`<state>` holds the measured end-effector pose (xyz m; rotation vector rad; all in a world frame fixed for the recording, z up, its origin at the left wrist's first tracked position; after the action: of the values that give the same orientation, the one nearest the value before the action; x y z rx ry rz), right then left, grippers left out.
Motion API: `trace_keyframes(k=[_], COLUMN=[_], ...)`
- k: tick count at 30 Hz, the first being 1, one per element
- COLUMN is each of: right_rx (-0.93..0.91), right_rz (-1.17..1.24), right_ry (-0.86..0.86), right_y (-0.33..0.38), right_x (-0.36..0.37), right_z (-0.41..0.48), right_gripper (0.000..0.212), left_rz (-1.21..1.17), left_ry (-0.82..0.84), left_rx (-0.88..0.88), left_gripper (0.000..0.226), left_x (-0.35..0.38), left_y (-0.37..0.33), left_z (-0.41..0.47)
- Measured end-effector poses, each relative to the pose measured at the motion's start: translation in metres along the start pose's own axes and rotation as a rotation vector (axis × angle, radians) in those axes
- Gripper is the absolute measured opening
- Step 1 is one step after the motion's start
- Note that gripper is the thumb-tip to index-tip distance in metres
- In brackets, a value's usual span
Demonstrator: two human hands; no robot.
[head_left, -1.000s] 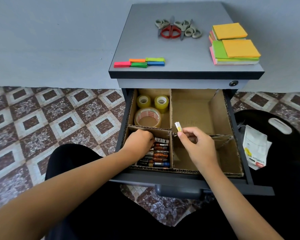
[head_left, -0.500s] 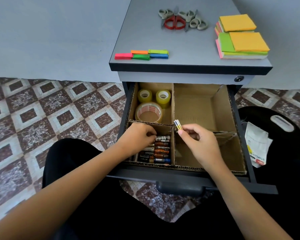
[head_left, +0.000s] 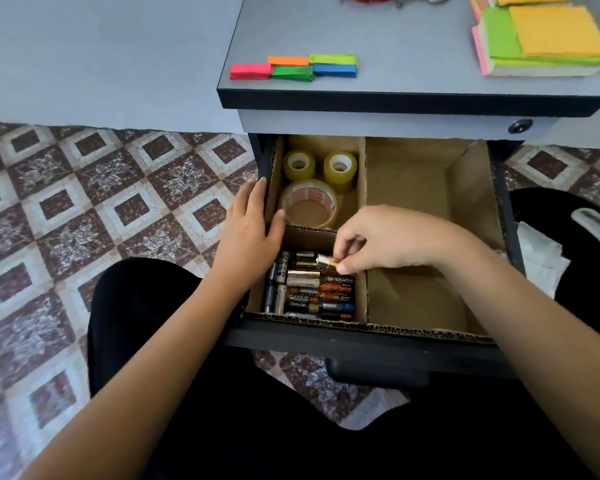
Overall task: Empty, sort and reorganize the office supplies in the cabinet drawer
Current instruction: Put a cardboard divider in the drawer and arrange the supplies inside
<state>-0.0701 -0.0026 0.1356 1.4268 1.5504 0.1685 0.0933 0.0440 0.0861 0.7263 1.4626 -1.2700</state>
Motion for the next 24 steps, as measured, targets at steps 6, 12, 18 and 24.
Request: trace_keyframes(k=[6, 12, 18, 24], right_rx=[-0.012, 0.109, 0.176, 0.21], right_rz=[-0.188, -0.278, -0.291, -0.193], right_ry=[0.309, 0.575, 0.666, 0.677], right_y=[0.017, -0.003, -0.017, -0.022], right_x=[0.02, 0.053, 0.071, 0.069], right_z=[0.032, 0.062, 0.072, 0.075], right_gripper=[0.014, 0.018, 0.009, 0.016], left_rz=[-0.063, -0.105, -0.118, -0.113], left_ry=[0.072, 0.081, 0.071, 0.068], left_rx=[-0.093, -0.116, -0.119, -0.115], left_gripper=[0.06, 0.059, 0.058, 0.058], left_x=[0.004, 0.004, 0.004, 0.004], left_y=[0.002, 0.003, 0.003, 0.004], left_z=[0.002, 0.001, 0.001, 0.001])
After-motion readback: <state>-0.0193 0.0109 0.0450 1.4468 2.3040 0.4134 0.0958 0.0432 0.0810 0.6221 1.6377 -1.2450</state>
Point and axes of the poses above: each hand's wrist, its own z-axis towards the middle knuckle, its own x-axis out of the palm, y = z × x, the point moved 4 cm from there along z, towards the middle knuckle, and after that the axes turned 14 degrees about z, right-handed, at the moved point
